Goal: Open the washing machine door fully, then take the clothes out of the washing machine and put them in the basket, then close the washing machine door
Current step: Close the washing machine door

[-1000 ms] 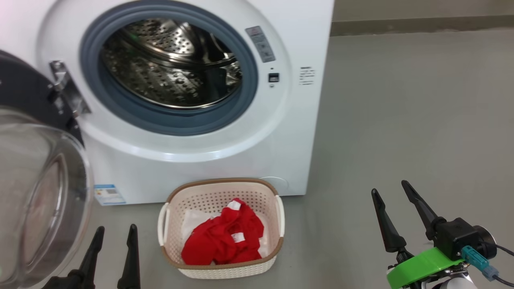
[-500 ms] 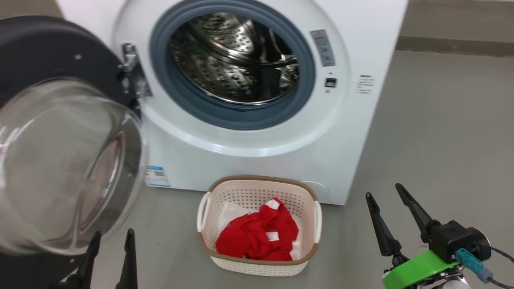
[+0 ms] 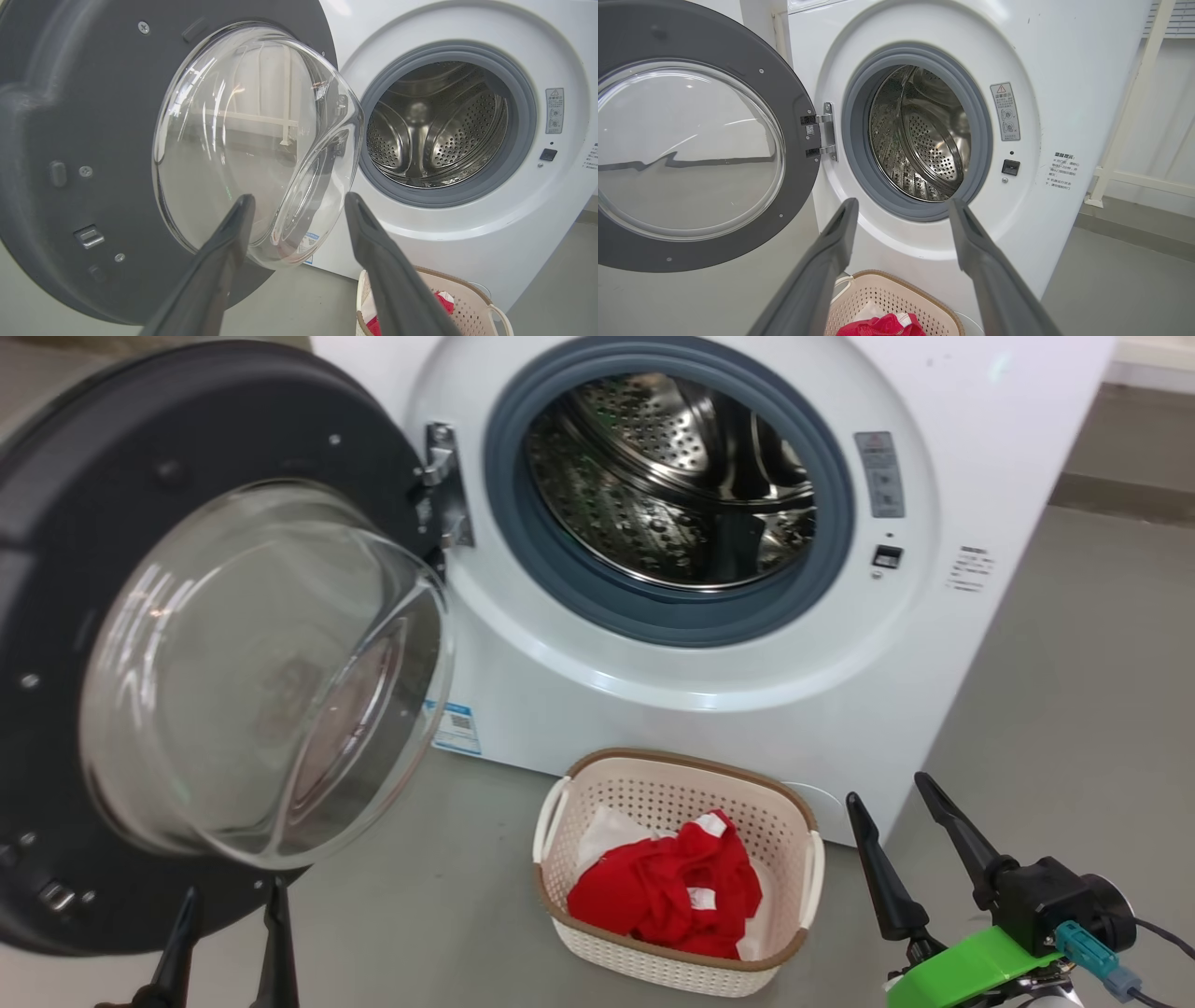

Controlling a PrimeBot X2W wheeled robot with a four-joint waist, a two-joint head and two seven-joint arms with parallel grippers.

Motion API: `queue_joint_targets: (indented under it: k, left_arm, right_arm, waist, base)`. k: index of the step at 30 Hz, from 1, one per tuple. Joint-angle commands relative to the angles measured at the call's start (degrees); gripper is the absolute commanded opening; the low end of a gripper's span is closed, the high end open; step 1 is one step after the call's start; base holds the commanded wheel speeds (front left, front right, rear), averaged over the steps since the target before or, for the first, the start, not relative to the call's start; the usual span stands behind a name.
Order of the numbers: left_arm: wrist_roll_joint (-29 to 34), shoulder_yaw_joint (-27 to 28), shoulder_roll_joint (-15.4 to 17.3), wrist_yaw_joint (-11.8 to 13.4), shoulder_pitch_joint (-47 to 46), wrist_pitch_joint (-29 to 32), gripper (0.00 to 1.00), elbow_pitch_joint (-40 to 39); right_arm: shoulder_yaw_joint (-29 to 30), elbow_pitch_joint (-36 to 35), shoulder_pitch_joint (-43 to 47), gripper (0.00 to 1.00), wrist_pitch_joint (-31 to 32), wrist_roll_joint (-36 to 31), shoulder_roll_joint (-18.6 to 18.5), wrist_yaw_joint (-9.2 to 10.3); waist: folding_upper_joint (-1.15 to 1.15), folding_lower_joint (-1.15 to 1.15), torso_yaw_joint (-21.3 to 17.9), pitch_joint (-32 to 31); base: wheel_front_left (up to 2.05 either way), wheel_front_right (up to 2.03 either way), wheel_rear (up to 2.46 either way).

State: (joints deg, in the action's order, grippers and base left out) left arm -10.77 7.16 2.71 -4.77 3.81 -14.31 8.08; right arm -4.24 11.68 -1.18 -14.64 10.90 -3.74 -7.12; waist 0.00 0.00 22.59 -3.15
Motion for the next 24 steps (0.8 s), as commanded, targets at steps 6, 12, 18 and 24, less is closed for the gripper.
queue_joint_targets:
  k: [6, 12, 18, 24]
  left_arm:
    - [0.7, 2.6, 1.1, 1.3, -0.3, -0.7, 1.0, -2.3]
    - [0.6, 2.8, 1.2, 1.7, 0.2, -0.7, 1.0, -2.8]
    - [0.5, 2.8, 1.1, 2.1, 0.4, -0.7, 1.0, -3.1]
    - [0.5, 2.8, 1.2, 2.5, 0.5, -0.6, 1.0, -3.0]
  right_arm:
    - [-1.7, -1.3, -0.8, 1.0, -0.4, 0.2, -0.1, -0.36]
    - [-2.1, -1.0, -1.2, 1.0, -0.4, 0.2, 0.1, -0.36]
    - [-2.4, -0.8, -1.5, 1.0, -0.4, 0.3, 0.0, -0.36]
    - [-2.5, -0.7, -1.6, 1.0, -0.4, 0.4, -0.1, -0.36]
  waist:
    - [0.0, 0.0, 3.3, -0.8]
    - [0.0, 0.0, 3.9, -0.8]
    - [0.0, 0.0, 4.0, -0.7]
    - [0.0, 0.0, 3.9, -0.7]
  base:
    - [0.0, 0.0, 0.0]
    - [0.0, 0.0, 0.0]
    - [0.0, 0.0, 0.0]
    - [0.0, 0.0, 0.0]
